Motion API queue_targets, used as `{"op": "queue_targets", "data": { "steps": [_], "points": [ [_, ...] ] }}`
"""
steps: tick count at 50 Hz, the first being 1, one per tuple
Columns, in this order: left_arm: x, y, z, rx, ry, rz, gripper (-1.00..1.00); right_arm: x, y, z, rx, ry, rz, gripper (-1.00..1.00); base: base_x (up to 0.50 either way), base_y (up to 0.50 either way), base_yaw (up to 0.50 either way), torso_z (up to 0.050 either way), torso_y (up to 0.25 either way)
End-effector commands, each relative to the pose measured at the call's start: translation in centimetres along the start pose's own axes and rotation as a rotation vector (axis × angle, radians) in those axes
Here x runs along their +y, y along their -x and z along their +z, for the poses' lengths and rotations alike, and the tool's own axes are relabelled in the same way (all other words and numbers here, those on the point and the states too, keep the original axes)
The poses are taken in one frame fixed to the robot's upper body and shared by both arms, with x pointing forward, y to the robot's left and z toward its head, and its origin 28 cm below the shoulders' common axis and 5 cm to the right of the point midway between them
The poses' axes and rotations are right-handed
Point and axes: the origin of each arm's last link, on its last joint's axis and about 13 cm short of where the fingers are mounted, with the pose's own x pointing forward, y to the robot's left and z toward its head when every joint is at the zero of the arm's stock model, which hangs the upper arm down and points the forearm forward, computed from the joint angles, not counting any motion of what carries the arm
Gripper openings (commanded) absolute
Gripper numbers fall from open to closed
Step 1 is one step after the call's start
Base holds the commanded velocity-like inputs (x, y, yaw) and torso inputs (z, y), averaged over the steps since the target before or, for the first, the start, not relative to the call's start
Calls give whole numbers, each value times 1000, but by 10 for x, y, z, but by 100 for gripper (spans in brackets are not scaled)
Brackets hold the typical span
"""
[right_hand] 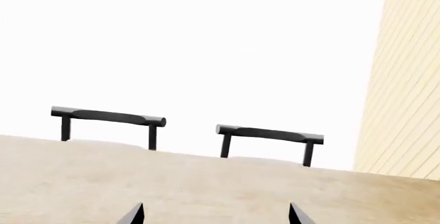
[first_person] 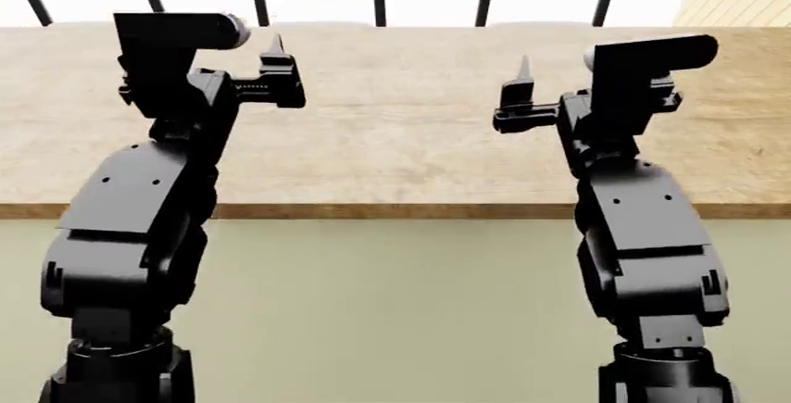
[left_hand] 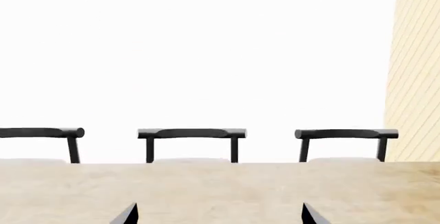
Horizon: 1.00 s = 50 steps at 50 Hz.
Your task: Pick the bowl and bottle and place them in the sink. Then turn on the water.
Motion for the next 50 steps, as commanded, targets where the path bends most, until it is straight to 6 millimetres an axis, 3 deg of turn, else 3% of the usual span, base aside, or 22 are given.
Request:
{"op": "queue_targets", "data": {
  "steps": [1, 9, 28, 50],
  "points": [
    [12, -55, 54, 5, 18, 58, 100, -21, -60, 54, -19, 16, -12, 100, 0, 0, 0, 0, 0],
    [20, -70, 62, 16, 27, 83, 100, -32, -86, 65, 5, -2, -20, 100, 0, 0, 0, 0, 0],
    [13, -68, 55, 30, 10, 38, 100, -39, -76, 53, 48, -10, -13, 100, 0, -474, 0, 0, 0],
    [12, -65, 58, 21, 15, 30, 100, -40, -72, 53, 58, -19, -9, 100, 0, -500, 0, 0, 0]
  ]
}}
